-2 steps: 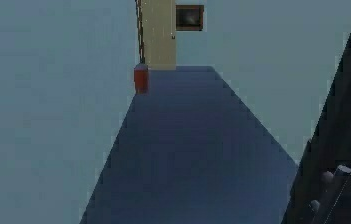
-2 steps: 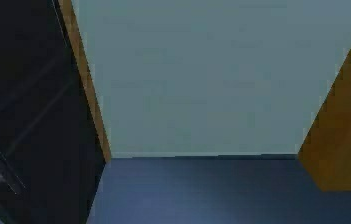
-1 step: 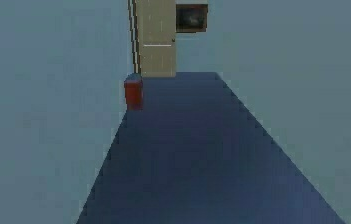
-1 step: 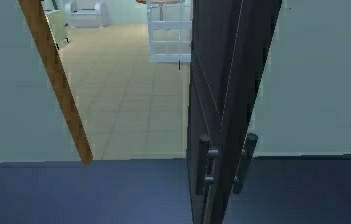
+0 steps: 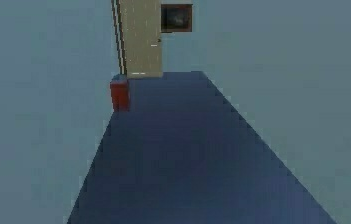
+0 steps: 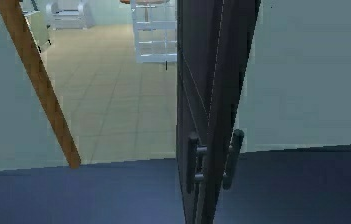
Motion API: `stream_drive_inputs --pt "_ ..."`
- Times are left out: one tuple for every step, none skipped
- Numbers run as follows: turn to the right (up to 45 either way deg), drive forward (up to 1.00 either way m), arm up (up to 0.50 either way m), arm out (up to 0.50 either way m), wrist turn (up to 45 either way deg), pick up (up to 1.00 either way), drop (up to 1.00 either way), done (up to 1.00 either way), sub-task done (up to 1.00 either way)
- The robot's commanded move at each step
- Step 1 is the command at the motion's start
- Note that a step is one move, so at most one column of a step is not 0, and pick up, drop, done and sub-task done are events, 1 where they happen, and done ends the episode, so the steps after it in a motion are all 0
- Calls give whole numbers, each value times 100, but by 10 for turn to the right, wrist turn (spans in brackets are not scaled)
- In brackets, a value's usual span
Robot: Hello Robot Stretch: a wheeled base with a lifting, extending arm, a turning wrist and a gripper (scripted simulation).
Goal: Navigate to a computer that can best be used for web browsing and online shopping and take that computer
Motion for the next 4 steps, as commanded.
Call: stream_drive_inputs --pt "0 100 0 0 0 0 0 0 0" --pt "0 100 0 0 0 0 0 0 0" --pt "0 85 0 0 0 0 0 0 0" --pt "-30 0 0 0 0 0 0 0 0"
